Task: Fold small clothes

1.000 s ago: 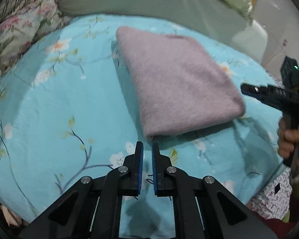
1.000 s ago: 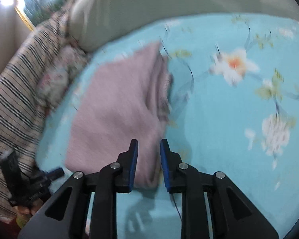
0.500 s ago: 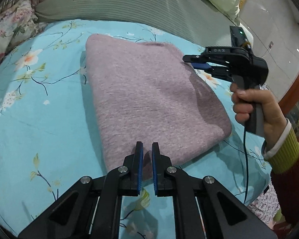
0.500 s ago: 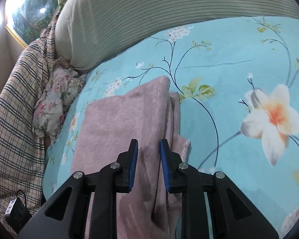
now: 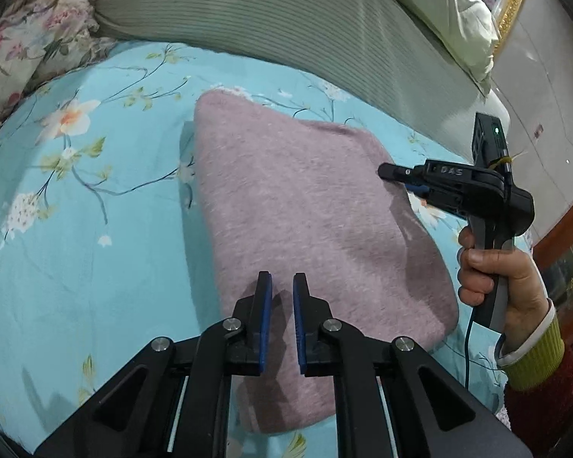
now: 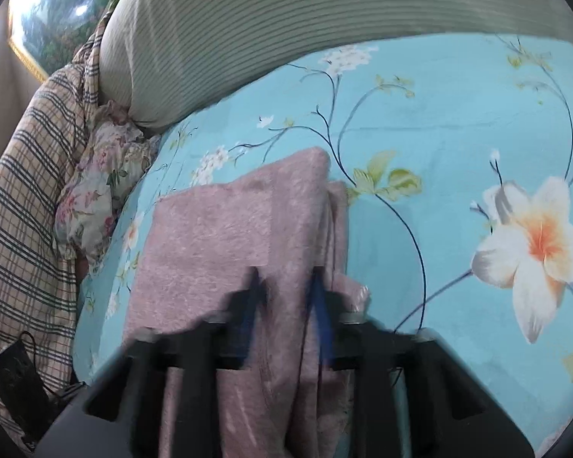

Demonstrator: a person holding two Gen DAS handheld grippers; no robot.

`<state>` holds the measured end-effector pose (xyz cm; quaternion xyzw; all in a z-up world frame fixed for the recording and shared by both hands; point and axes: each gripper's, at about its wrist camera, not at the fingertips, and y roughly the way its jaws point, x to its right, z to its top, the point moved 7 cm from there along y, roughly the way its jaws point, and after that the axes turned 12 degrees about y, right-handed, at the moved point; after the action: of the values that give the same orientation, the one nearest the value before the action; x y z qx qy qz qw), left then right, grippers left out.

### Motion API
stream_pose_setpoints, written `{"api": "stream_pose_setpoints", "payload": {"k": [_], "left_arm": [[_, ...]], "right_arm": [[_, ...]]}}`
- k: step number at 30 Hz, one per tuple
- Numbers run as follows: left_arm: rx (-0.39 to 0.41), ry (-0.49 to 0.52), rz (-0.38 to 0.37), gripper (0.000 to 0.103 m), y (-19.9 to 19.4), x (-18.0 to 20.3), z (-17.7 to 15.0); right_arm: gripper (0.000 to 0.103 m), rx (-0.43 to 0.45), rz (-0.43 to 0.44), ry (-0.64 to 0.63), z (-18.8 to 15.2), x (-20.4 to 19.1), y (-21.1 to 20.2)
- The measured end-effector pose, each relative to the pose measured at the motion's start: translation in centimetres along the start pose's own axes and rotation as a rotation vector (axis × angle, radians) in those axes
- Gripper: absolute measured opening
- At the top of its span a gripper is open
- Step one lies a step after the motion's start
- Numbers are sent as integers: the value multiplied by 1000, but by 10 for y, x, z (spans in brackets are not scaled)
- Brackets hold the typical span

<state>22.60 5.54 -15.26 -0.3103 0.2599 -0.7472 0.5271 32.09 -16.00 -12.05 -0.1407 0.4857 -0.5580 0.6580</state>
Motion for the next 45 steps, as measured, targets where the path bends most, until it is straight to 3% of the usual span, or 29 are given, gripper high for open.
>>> {"api": "stream_pose_setpoints", "payload": {"k": [4, 11, 14, 18, 21, 23, 25, 27, 29, 33, 38, 42, 45], "left_arm": [[-4, 44, -12, 10, 2, 8, 4], [-54, 48, -18, 10, 24, 14, -6], [-75, 58, -23, 10, 26, 14, -6], [-32, 59, -18, 11, 11, 9, 10], [-22, -11, 5, 11, 20, -7, 35], [-21, -35, 23, 11, 30, -14, 46], [-52, -53, 31, 11, 49, -24, 49], [-92, -69, 22, 13, 64, -31, 41], [-89, -87, -22, 12, 72, -33, 36], [-90, -36, 16, 12, 73, -29, 37], [-79, -18, 32, 12, 55, -21, 36], [-30, 17, -5, 9, 20, -5, 22], [-51, 38, -53, 9, 4, 14, -9]], "right_arm": [[3, 150, 38, -17, 20, -9, -49], [3, 27, -114, 26, 1, 40, -3], [5, 86, -228, 48, 6, 46, -16], [5, 208, -142, 19, 15, 4, -53], [5, 85, 1, -36, 4, -37, -25], [5, 37, -28, -61, -1, -40, 2], [5, 18, -133, -34, 0, -14, 28], [0, 5, -176, 31, 3, 19, 41], [0, 11, -103, 87, 4, 37, 45], [0, 36, -135, 38, 3, 34, 42], [0, 34, -89, 85, 1, 33, 23], [4, 57, -7, 10, -29, 8, -24], [4, 6, 16, -61, -70, -1, -42]]}}
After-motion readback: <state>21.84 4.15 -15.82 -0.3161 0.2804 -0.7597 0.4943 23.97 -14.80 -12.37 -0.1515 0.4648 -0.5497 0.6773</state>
